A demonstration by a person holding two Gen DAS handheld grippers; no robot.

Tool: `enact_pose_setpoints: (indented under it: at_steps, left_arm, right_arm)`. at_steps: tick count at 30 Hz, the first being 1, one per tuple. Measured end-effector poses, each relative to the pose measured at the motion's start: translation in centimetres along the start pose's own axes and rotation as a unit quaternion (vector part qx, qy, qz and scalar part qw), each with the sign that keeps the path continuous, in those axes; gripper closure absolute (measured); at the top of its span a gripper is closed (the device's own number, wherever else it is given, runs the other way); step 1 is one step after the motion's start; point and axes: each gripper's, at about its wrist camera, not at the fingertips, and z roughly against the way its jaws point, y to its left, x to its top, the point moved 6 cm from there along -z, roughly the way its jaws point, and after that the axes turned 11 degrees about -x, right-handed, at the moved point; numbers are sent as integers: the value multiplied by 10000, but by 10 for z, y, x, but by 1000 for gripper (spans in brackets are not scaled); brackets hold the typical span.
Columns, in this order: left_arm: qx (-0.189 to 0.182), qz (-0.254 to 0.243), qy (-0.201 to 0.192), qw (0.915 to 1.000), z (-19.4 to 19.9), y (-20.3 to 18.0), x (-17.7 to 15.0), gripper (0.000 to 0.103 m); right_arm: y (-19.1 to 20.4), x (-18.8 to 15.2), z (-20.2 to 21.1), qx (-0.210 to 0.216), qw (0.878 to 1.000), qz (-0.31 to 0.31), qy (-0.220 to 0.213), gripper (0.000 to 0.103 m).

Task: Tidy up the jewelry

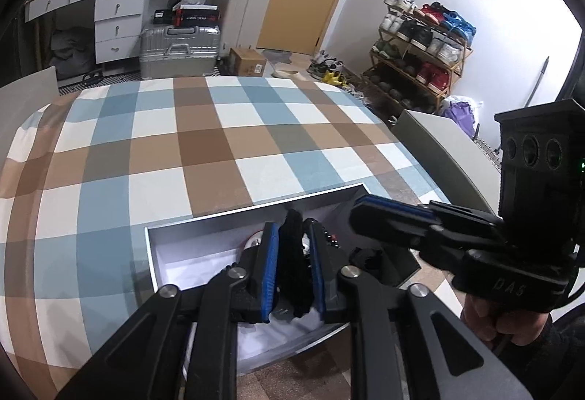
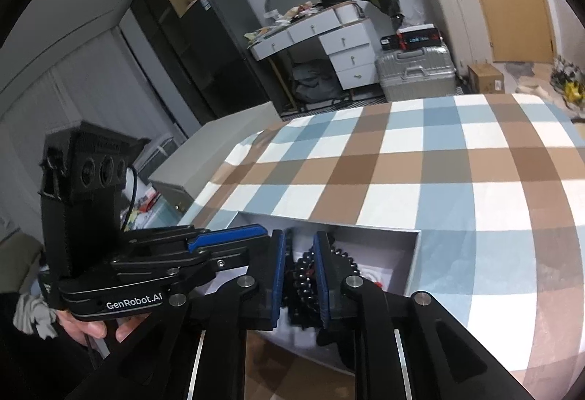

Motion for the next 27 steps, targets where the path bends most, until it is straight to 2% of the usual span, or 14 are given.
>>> enact_pose_setpoints:
  at_steps: [1, 2, 3, 5, 10, 13, 14, 15, 19, 21, 23, 25, 27]
  left_arm:
    - [30, 37, -19, 10000, 1, 1, 0, 74]
    - [61, 64, -63, 9999, 3, 3, 0, 62]
    - [57, 95, -146, 9998, 7, 3, 0, 58]
    - [69, 111, -252, 9996, 13, 3, 1, 58]
    - [394, 18, -527, 9978, 29, 0, 3, 55]
    - [510, 66, -770, 9957, 39, 1, 4, 37]
    - [607, 124, -900, 9940, 43, 3, 4, 30]
    - [652, 169, -1001, 9927, 47, 4, 3, 26]
    - [794, 234, -1272, 9884, 58, 3, -2, 26]
    - [891, 182, -1417, 9857, 64, -1, -4, 18]
    - [1000, 148, -1564, 9825, 69, -5, -6, 14]
    - [1012, 88, -1747, 9794, 76, -11, -8, 9]
    - [1100, 38, -2026, 9730, 85, -16, -10, 1]
  right_arm:
    - [-2, 0, 3, -1, 10000, -48, -36, 87]
    - [-2, 1, 5, -15, 10000, -64, -73, 86]
    - [-2, 1, 10, -47, 9999, -68, -144, 84]
    - [-2, 3, 18, -84, 9995, -63, -287, 75]
    - [2, 5, 34, -161, 9985, -51, -530, 55]
    - [6, 3, 45, -248, 9973, -2, -693, 44]
    - [7, 2, 49, -279, 9968, 17, -754, 42]
    - [8, 1, 53, -307, 9963, 39, -807, 41]
    - [16, -7, 68, -441, 9932, 205, -1054, 27]
    - [19, -11, 74, -458, 9915, 249, -1194, 19]
    - [23, -13, 79, -402, 9906, 254, -1283, 8]
    - [26, -16, 88, -382, 9883, 200, -1465, 1]
    - [30, -19, 97, -395, 9853, 246, -1645, 0]
